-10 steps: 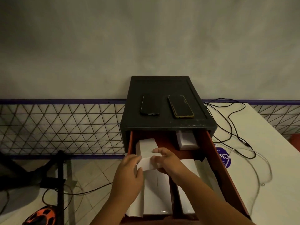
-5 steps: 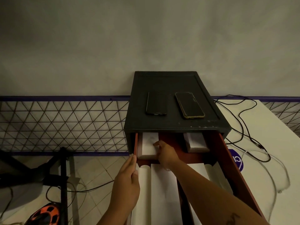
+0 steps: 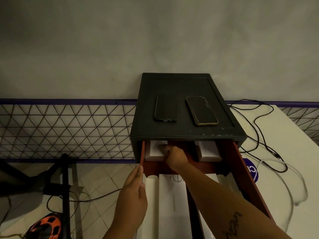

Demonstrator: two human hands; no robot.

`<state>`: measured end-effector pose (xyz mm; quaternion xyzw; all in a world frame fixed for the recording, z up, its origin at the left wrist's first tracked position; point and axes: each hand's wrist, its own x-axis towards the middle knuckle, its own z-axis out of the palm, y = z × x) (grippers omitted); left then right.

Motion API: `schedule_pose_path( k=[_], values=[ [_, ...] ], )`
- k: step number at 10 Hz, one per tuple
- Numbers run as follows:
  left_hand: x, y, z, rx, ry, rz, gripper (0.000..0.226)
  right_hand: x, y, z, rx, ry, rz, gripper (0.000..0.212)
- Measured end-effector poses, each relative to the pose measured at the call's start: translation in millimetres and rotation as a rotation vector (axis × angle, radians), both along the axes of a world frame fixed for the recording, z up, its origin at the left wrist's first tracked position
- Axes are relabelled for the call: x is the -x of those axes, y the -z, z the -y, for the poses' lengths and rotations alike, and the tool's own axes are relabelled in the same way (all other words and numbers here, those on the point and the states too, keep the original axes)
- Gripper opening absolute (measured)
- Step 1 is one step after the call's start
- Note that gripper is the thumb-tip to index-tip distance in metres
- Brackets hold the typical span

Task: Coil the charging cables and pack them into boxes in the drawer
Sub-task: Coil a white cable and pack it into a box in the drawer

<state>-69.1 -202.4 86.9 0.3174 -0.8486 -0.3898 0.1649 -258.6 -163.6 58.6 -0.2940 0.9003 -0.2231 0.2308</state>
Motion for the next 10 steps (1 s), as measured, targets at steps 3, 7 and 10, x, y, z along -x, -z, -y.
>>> schedule_pose_path(
  k=[3,7,10],
  values=[
    [-3,-13,-55,0.326,0.876,0.411,0.049,-13,-36,-66,0.108,-0.011,0.16,0.062],
    [7,-19,-83,0.338,0.985,0.389,0.026,-32,-63,-243,0.457,0.497,-0.117,0.023],
    [48,-27,-58,0.352,0.612,0.357,0.012,-52,-10,-310,0.205,0.477,-0.17,0.032]
  ],
)
